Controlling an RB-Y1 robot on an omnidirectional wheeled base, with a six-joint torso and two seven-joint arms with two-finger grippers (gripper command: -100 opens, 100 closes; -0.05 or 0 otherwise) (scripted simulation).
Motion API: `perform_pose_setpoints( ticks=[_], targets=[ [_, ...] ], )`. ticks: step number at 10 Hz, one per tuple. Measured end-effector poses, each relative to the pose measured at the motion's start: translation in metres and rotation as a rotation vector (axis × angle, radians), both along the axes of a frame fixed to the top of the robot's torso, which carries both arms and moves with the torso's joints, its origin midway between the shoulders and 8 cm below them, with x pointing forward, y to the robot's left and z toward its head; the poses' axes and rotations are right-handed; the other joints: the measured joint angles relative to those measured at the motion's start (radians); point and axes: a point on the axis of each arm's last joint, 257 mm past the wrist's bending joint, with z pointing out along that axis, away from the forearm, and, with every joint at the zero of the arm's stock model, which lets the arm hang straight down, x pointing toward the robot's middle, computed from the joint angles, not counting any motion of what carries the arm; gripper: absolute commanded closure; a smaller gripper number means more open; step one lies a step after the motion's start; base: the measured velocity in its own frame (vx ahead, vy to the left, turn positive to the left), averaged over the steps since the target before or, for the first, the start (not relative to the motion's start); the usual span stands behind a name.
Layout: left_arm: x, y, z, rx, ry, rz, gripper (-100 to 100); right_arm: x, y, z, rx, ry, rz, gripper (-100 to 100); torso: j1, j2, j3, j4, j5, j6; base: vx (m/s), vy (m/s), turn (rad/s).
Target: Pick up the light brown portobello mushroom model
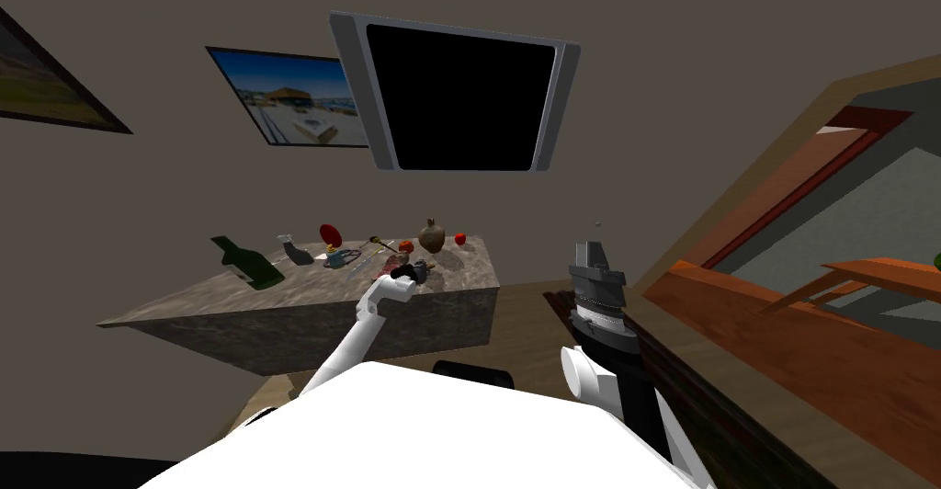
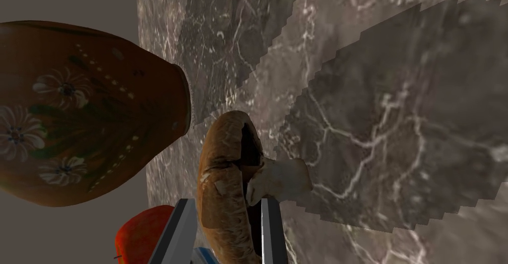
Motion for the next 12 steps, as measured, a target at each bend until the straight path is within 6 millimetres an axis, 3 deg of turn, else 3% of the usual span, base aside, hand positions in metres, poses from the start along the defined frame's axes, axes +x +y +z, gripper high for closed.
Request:
perform_pose_setpoints(
  ticks=[2,4,9,11,12],
  targets=[
    [-0.019,0.005,-0.006,-0.001,0.018,0.022,100,0.000,0.000,0.000,0.000,0.000,0.000,0,0.001,-0.001,-0.001,-0.001,0.001,-0.001,0.040,0.020,-0.032],
    [-0.021,0.002,0.007,-0.002,-0.006,0.019,100,0.000,0.000,0.000,0.000,0.000,0.000,0,0.000,0.001,0.000,-0.001,0.000,-0.001,0.023,0.012,-0.052],
    [-0.061,0.004,0.006,-0.008,0.015,0.066,100,0.000,0.000,0.000,0.000,0.000,0.000,0,0.002,-0.001,-0.001,-0.002,0.001,-0.001,0.036,0.024,-0.051],
    [-0.065,0.001,0.021,-0.010,-0.010,0.062,100,0.000,0.000,0.000,0.000,0.000,0.000,0,0.000,0.002,0.001,0.000,0.000,-0.001,0.002,0.001,0.011],
    [-0.064,0.001,0.023,-0.010,-0.014,0.062,0,0.000,0.000,0.000,0.000,0.000,0.000,0,0.000,0.002,0.001,-0.001,0.000,-0.001,0.000,0.000,0.000]
  ],
)
